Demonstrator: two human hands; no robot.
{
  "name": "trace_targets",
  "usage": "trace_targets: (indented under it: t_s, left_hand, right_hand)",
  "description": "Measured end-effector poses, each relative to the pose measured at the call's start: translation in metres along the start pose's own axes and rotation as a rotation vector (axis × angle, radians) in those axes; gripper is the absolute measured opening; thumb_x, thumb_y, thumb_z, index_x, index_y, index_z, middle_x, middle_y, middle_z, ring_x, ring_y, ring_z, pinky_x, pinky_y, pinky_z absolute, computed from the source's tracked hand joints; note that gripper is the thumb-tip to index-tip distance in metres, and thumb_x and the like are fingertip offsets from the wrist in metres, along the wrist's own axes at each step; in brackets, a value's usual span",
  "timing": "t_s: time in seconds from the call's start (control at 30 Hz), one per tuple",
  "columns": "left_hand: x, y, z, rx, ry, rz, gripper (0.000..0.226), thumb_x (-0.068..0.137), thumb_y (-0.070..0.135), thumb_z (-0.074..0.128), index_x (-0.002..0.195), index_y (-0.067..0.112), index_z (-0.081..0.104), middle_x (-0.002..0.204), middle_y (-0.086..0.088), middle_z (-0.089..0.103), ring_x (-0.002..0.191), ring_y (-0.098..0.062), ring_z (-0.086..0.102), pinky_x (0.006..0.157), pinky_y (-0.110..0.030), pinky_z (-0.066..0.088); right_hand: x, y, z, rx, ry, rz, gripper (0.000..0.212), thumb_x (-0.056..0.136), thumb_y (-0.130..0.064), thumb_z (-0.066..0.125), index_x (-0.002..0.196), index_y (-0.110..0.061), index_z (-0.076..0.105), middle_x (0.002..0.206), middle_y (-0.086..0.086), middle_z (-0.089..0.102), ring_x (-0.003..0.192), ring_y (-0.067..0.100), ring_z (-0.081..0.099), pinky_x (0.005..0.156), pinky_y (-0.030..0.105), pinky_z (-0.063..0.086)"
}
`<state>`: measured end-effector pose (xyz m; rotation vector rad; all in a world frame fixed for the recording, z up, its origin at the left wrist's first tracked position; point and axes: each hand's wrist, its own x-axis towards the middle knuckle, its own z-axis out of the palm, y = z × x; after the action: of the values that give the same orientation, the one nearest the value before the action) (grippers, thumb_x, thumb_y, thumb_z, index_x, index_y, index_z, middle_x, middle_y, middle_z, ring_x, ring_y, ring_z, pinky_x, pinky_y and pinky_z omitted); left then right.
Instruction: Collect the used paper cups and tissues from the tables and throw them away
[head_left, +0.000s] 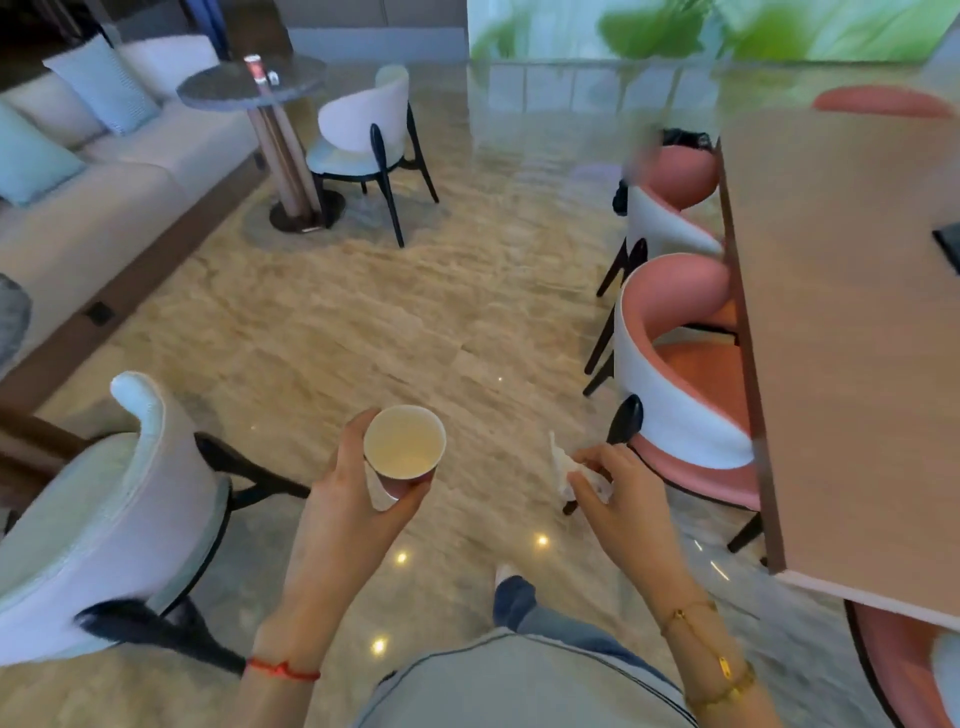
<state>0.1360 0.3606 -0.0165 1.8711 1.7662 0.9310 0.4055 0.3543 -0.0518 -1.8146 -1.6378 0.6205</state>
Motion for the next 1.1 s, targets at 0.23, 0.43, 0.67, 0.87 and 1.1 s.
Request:
trace_targets:
  t_s: [0.23,0.43,0.67,0.87,1.1]
  left_hand:
    - [0.181,0.015,0.038,-0.037,0.032,-0.008,0.081,0.070,0.040,0.082,0.138,0.025,0.039,0.120,0.002,0.060,0.098,-0.017,0.062,0.073,-0.019,0.048]
    - [0.309,0.006,0.079,-0.066,0.024,-0.016,0.081,0.071,0.035,0.083,0.138,0.024,0.038,0.126,0.002,0.057,0.103,-0.018,0.060,0.077,-0.025,0.048]
    - [0.485,-0.017,0.132,-0.092,-0.004,0.018,0.081,0.070,0.034,0.083,0.137,0.026,0.039,0.123,0.004,0.057,0.102,-0.015,0.057,0.080,-0.025,0.049]
    - [0.668,-0.011,0.174,-0.097,-0.126,0.140,0.079,0.071,0.047,0.079,0.136,0.037,0.035,0.116,0.017,0.055,0.102,-0.005,0.055,0.075,-0.013,0.045]
    - [0.828,0.010,0.228,-0.126,-0.221,0.210,0.079,0.071,0.049,0.079,0.136,0.038,0.035,0.120,0.019,0.053,0.106,-0.004,0.054,0.079,-0.019,0.048]
  right_hand:
    - [0.191,-0.007,-0.020,-0.009,0.026,-0.067,0.014,0.090,-0.017,0.065,0.104,-0.015,0.065,0.099,-0.005,0.061,0.092,0.011,0.057,0.078,0.018,0.044]
    - [0.320,0.005,-0.010,-0.008,0.017,-0.040,0.017,0.090,-0.021,0.064,0.107,-0.020,0.064,0.103,-0.009,0.059,0.093,0.006,0.057,0.074,0.008,0.039]
    - [0.483,0.022,0.011,-0.008,0.038,0.015,0.014,0.090,-0.020,0.064,0.104,-0.021,0.064,0.099,-0.012,0.058,0.093,0.007,0.057,0.082,0.026,0.050]
    - [0.644,0.021,0.001,-0.016,0.158,0.042,0.018,0.089,-0.022,0.065,0.107,-0.023,0.063,0.098,-0.014,0.056,0.094,0.003,0.055,0.086,0.024,0.047]
    - [0.779,0.038,-0.015,-0.014,0.219,0.134,0.015,0.088,-0.019,0.066,0.103,-0.017,0.065,0.098,-0.008,0.061,0.092,0.006,0.056,0.083,0.023,0.048]
